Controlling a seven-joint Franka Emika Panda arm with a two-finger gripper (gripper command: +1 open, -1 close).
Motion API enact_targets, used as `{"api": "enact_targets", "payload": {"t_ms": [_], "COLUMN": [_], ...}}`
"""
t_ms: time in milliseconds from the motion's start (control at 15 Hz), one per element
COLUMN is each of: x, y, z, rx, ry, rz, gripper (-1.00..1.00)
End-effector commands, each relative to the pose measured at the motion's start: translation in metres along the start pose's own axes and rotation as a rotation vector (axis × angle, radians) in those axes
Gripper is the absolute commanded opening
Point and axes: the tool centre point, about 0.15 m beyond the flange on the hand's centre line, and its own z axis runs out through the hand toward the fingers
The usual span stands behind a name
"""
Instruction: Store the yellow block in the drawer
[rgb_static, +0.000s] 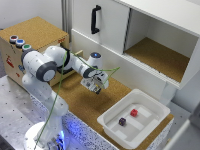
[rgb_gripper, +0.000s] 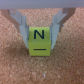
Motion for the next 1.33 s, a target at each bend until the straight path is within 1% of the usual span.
{"api": "enact_targets", "payload": {"t_ms": [0,67,133,400,533,600,733,867,933,1133,1200,1267], "x": [0.043,0.051,0.058,0.081,0.089,0.092,0.095,0.093,0.091,0.080,0.077,0.072], "y": [-0.002,-0.006,-0.010,-0.034,-0.052,-0.063,-0.087,-0.119,-0.134,-0.173,-0.186,-0.199], "z": [-0.048,-0.066,-0.084,-0.153,-0.184,-0.197,-0.216,-0.238,-0.244,-0.252,-0.254,-0.256], "rx": [-0.025,-0.017,-0.005,0.058,0.081,0.104,0.129,0.173,0.195,0.244,0.257,0.256], "ry": [0.017,0.041,0.051,0.080,0.096,0.097,0.102,0.114,0.108,0.058,0.043,0.041], "rz": [0.003,-0.004,-0.006,-0.050,-0.094,-0.112,-0.175,-0.283,-0.355,-0.585,-0.651,-0.731], "gripper": [-1.00,-1.00,-1.00,-1.00,-1.00,-1.00,-1.00,-1.00,-1.00,-1.00,-1.00,-1.00]}}
